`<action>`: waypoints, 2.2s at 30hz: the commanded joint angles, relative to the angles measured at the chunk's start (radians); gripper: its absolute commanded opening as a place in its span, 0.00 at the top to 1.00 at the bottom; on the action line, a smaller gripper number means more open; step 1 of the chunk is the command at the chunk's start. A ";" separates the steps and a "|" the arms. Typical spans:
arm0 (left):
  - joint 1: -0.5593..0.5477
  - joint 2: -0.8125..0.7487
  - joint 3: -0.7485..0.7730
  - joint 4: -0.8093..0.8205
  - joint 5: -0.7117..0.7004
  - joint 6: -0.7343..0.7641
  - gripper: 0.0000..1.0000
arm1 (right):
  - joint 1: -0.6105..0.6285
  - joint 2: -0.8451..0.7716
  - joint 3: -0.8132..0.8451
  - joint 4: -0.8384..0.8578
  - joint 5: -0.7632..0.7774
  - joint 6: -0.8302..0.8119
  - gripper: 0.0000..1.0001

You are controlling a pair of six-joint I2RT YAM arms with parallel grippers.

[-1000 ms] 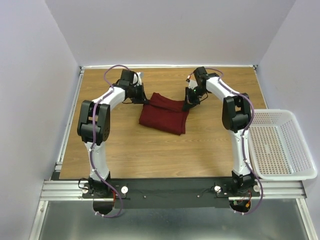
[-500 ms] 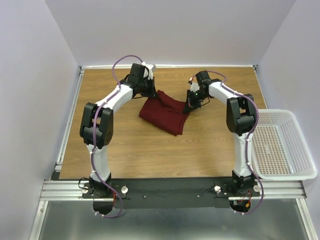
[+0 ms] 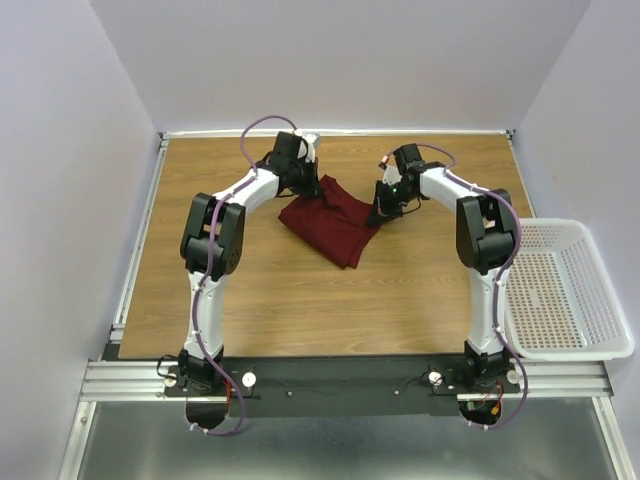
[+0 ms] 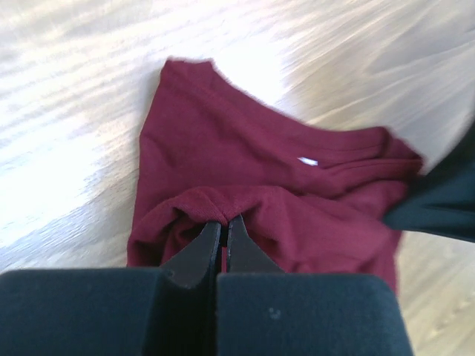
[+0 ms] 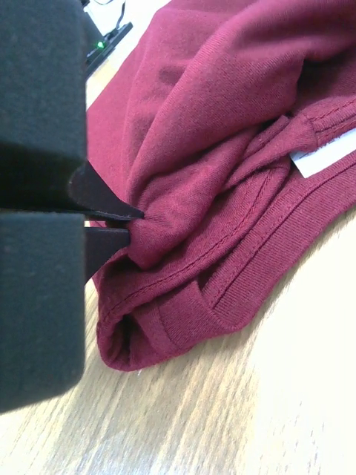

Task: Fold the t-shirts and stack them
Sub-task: Fold the tshirt

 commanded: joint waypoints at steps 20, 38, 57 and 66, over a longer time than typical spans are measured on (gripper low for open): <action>-0.033 0.029 0.001 0.082 -0.042 0.044 0.98 | -0.014 -0.244 -0.284 0.161 0.324 0.178 0.99; -0.002 -0.091 -0.095 0.169 -0.123 -0.023 0.48 | -0.020 -0.414 -0.385 0.287 0.567 0.227 0.61; -0.099 -0.194 -0.327 0.273 0.056 -0.051 0.79 | -0.016 -0.459 -0.579 0.735 -0.002 0.261 0.61; -0.090 0.019 -0.115 0.261 0.041 -0.066 0.79 | -0.063 -0.287 -0.511 0.760 0.002 0.246 0.61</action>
